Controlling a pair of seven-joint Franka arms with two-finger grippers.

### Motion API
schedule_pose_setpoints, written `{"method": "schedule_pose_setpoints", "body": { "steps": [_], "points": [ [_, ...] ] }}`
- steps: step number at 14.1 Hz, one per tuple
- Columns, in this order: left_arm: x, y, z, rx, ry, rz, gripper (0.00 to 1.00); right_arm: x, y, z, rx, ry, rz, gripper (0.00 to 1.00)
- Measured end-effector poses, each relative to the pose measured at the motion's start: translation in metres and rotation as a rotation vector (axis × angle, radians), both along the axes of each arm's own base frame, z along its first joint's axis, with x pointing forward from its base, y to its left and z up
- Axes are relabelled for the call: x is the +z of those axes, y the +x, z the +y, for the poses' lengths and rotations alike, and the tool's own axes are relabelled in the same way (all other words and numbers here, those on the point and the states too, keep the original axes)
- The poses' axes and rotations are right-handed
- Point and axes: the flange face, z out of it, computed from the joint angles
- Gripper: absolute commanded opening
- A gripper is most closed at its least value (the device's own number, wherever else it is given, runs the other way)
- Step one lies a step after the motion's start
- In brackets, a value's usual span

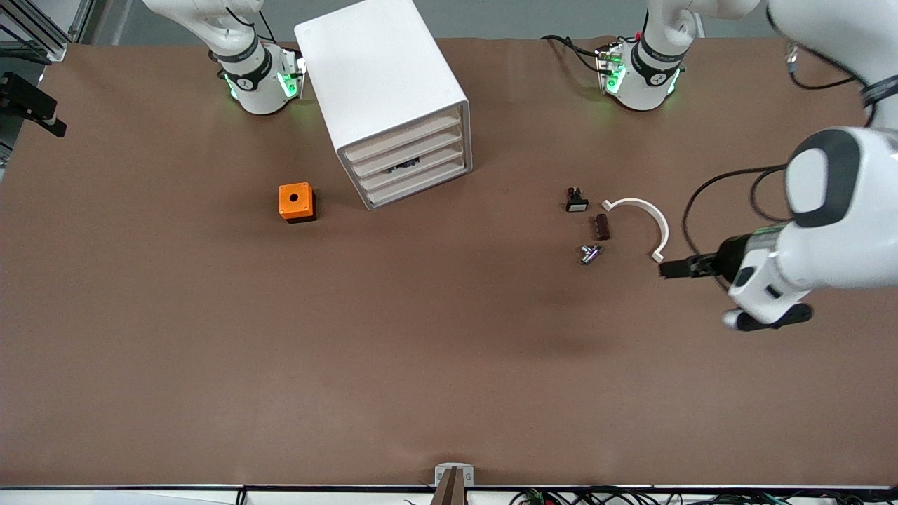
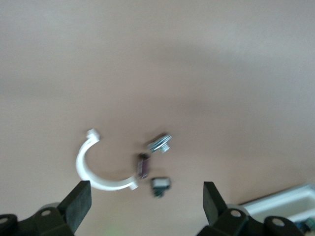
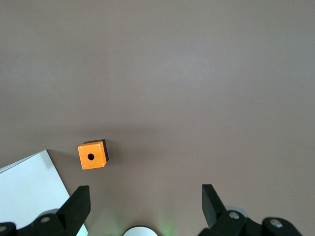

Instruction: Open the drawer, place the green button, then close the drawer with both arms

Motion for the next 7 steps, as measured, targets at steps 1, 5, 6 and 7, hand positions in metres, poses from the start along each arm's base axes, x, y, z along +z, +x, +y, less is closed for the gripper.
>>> {"method": "schedule_pose_setpoints", "body": {
  "steps": [1,5,6,7],
  "points": [
    [0.011,-0.017,0.024,-0.028,0.004,-0.008,1.00,0.000,0.000,0.000,0.000,0.000,0.000,1.00],
    [0.033,-0.093,0.082,-0.082,0.051,-0.108,1.00,-0.001,0.000,0.000,0.000,0.000,0.002,1.00],
    [0.031,-0.108,0.087,-0.092,0.064,-0.131,1.00,-0.001,0.000,0.000,0.001,0.000,0.002,1.00],
    [0.030,-0.120,0.089,-0.100,0.070,-0.147,1.00,-0.001,0.000,0.001,0.001,0.000,0.002,1.00]
  ]
}}
